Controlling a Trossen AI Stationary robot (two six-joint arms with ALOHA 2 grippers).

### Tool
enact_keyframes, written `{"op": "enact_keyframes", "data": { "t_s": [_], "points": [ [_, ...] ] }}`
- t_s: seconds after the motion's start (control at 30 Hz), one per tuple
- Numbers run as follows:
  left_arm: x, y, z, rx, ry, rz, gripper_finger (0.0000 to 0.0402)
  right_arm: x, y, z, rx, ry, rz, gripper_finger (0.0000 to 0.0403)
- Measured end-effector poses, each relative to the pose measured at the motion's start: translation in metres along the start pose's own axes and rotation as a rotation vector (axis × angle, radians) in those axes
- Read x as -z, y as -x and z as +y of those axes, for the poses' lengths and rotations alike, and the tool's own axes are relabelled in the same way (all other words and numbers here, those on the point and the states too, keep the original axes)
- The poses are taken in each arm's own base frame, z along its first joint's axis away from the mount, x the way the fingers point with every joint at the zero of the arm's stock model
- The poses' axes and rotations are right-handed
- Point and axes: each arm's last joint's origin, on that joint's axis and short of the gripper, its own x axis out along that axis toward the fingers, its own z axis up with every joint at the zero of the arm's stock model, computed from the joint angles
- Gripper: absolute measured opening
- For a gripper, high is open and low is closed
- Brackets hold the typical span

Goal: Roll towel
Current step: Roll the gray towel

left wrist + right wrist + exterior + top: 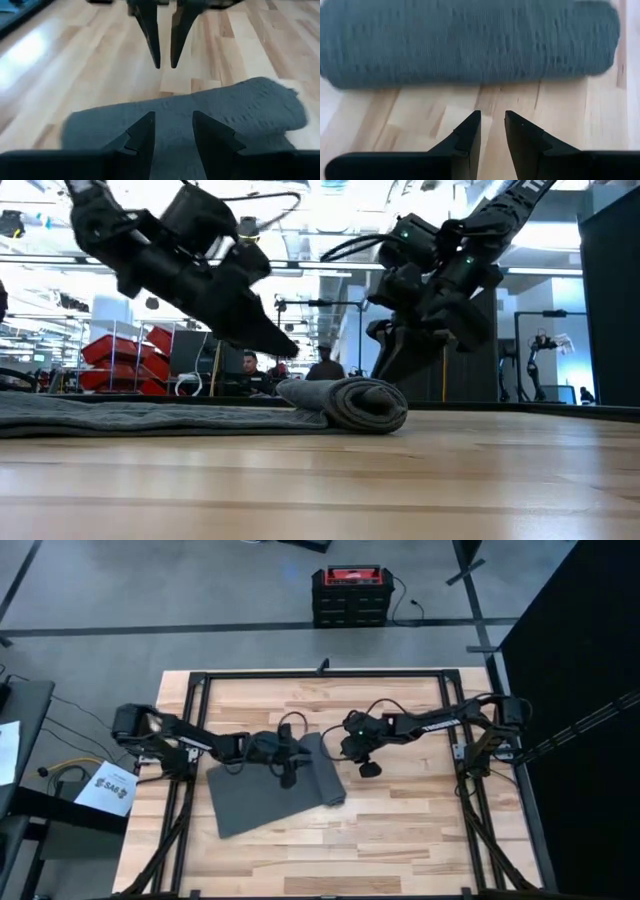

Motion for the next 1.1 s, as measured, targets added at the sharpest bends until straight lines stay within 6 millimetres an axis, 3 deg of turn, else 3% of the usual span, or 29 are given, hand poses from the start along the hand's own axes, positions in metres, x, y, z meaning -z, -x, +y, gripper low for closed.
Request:
{"op": "enact_keyframes", "data": {
  "t_s": [0.2,0.47,0.77,0.93,1.1],
  "points": [
    [0.002,-0.035,-0.015,0.05,-0.044,0.113,0.0118,0.008,-0.001,0.001,-0.007,-0.044,0.022,0.0078],
    [0.01,-0.038,-0.021,0.046,-0.082,0.274,0.0118,0.024,-0.001,-0.004,-0.005,-0.115,0.076,0.0078],
    [0.018,-0.06,0.008,0.012,-0.268,0.268,0.0118,0.038,0.0,0.002,-0.051,-0.172,0.19,0.0078],
    [0.007,-0.083,0.008,0.091,-0.294,0.25,0.0118,0.041,0.002,0.002,-0.062,-0.166,0.221,0.0078],
    [-0.004,-0.084,-0.005,0.14,-0.327,0.263,0.0118,0.044,0.003,-0.004,-0.066,-0.081,0.221,0.0078]
  ]
}}
